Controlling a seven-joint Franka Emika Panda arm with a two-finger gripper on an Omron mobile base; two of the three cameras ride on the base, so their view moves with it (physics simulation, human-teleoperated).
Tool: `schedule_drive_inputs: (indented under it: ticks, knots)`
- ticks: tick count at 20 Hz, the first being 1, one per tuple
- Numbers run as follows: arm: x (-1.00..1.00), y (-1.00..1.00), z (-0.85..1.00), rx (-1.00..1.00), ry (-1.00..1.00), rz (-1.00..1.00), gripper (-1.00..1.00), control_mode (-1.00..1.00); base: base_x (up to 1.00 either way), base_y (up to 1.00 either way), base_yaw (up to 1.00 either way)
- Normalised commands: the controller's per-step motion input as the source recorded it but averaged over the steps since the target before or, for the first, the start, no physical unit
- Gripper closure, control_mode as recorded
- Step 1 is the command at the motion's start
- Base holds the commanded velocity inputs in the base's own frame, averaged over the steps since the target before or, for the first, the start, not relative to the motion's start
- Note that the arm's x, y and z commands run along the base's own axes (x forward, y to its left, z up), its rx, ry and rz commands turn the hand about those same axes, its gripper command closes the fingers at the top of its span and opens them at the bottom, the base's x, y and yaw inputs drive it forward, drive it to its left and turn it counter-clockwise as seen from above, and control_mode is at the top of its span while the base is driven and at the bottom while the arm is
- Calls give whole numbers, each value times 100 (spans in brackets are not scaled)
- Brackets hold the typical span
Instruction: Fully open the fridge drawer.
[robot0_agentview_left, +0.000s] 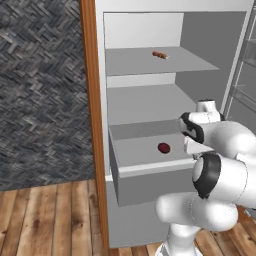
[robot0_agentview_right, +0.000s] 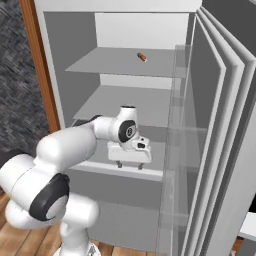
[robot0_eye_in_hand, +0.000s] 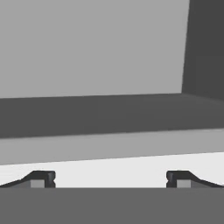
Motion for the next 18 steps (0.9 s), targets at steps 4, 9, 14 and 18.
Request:
schedule_drive_inputs:
  ticks: [4,9,14,18]
  knots:
    - [-100,-69,-40,-2,0,1,-100,-100,0,0,0]
    - [-100,-38,2,1,-8,2,-100,-100,0,0,0]
    - [-94,8,87,8,-38,3,-100,-100,0,0,0]
    - [-17,21,25,0,-14,3,-100,-100,0,0,0]
